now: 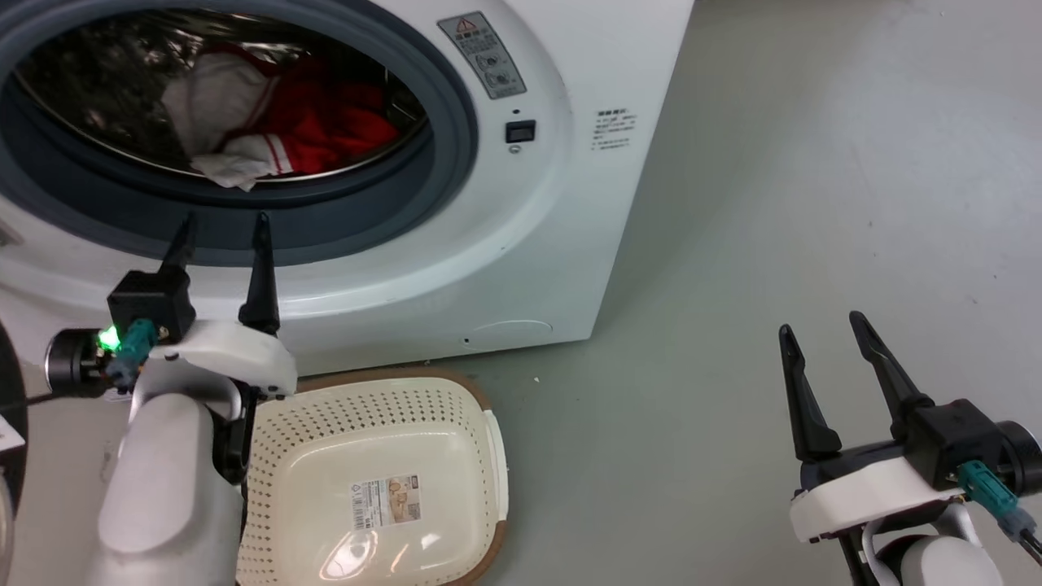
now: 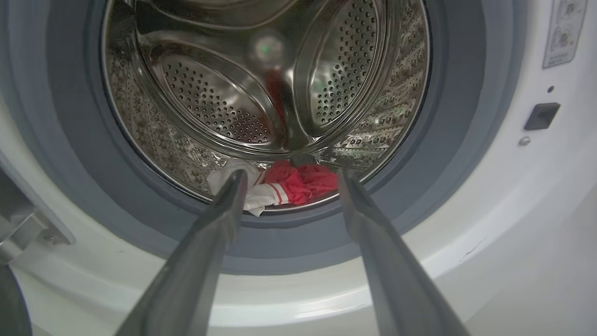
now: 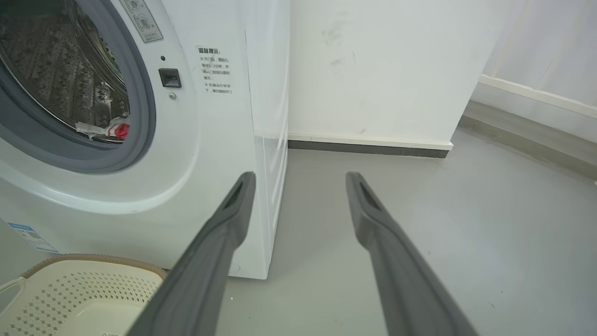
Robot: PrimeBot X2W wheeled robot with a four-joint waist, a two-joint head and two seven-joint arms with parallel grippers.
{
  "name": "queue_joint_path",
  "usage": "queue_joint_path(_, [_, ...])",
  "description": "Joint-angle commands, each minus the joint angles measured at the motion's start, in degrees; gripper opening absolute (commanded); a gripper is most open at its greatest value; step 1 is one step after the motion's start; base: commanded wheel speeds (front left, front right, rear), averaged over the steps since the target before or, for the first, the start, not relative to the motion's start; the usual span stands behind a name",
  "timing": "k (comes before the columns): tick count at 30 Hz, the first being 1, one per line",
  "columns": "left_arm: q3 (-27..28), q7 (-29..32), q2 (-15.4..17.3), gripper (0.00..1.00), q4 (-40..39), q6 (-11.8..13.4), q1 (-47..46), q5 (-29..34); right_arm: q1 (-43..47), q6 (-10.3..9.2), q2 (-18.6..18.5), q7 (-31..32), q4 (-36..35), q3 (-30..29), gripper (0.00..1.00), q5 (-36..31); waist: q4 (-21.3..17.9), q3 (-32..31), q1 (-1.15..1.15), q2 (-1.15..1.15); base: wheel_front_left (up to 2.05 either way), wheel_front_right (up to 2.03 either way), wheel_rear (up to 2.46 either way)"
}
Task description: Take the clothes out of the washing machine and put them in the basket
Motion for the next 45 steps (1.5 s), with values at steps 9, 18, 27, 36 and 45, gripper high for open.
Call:
queue_joint_path(9, [0.5,1.6,5.9,1.0,10.4,-0.5,-13.0,0.3,-4.6,-0.04,0.0,-2.7,2.2,2.5,1.0,2.2,-7.3,7.7,-0.01,0.0,0.0,0.0,0.0])
queue_joint_path(18, [0.2,5.1,13.0,1.0,17.9,-1.1,-24.6,1.0,-7.5,-0.04,0.1,-5.1,4.5,4.9,1.0,4.7,-12.7,13.5,-0.01,0.0,0.0,0.0,0.0])
queue_joint_path(27, [-1.7,9.1,18.9,1.0,23.8,-1.7,-36.0,2.3,-9.9,-0.04,0.1,-6.8,6.8,6.6,1.0,7.5,-16.4,19.1,-0.01,0.0,0.0,0.0,0.0])
queue_joint_path(36, [-6.2,16.4,24.5,1.0,26.5,-2.6,-47.2,4.5,-11.7,-0.04,0.1,-6.9,6.5,6.0,1.0,9.0,-19.7,24.7,-0.01,0.0,0.0,0.0,0.0])
queue_joint_path(45, [-13.0,29.2,28.1,1.0,26.7,-2.8,-55.3,2.2,-12.1,-0.04,0.1,-6.9,5.7,7.7,1.0,10.9,-21.5,28.9,-0.01,0.0,0.0,0.0,0.0])
